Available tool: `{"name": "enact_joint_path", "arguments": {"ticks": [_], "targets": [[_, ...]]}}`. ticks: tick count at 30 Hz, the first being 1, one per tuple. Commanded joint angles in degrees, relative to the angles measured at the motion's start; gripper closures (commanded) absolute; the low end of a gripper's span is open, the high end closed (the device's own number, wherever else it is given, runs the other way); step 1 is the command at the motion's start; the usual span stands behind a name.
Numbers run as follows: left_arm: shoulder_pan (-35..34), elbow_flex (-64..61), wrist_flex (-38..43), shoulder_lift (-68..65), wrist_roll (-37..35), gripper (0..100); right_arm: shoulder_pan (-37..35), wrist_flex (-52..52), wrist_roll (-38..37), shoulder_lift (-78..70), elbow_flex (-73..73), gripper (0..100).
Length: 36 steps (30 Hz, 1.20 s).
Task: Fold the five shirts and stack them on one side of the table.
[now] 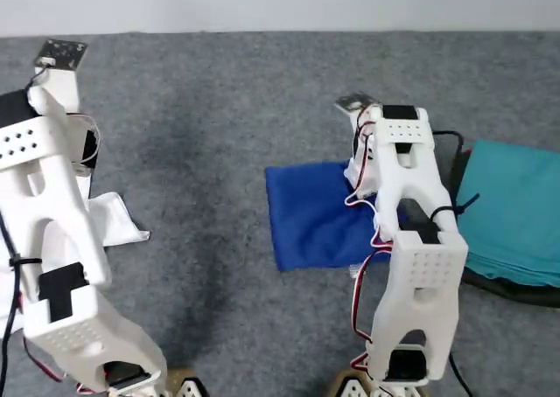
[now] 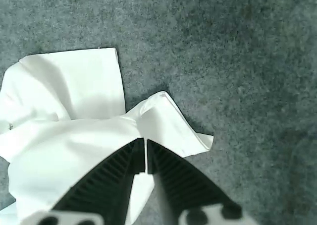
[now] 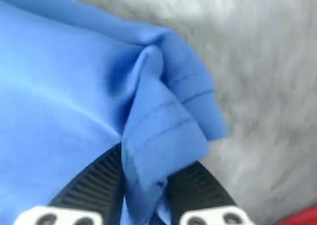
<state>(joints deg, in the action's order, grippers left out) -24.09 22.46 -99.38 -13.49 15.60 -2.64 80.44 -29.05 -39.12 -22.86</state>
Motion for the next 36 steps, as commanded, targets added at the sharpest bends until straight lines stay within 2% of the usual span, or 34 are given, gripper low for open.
{"name": "enact_joint_path", "arguments": {"ticks": [1,7,13,17,21,30,33,36], "targets": [[-0.44,0.31,-1.14,3.25,0.26,99,-0.57,-5.58,-16.97,0.31,-9.49,99.0],[-0.44,0.31,-1.14,3.25,0.26,99,-4.0,-10.95,-36.75,-6.46,-18.99,99.0],[-0.44,0.31,-1.14,3.25,0.26,99,-5.23,-10.77,-38.15,-11.82,-26.55,98.2],[-0.44,0.31,-1.14,3.25,0.26,99,-4.88,-10.68,-37.45,-11.74,-30.86,86.5],[-0.44,0.31,-1.14,3.16,0.26,99,-5.14,-6.73,-26.64,-12.09,-37.71,82.2],[-0.44,0.31,-1.14,3.16,0.26,99,-5.41,8.13,-9.76,-12.26,-48.97,78.0],[-0.44,0.31,-1.14,3.16,0.26,99,-5.67,12.97,0.79,-12.26,-51.6,78.0],[-0.44,0.31,-1.14,3.16,0.26,99,-6.29,15.34,16.79,-12.35,-52.66,77.9]]}}
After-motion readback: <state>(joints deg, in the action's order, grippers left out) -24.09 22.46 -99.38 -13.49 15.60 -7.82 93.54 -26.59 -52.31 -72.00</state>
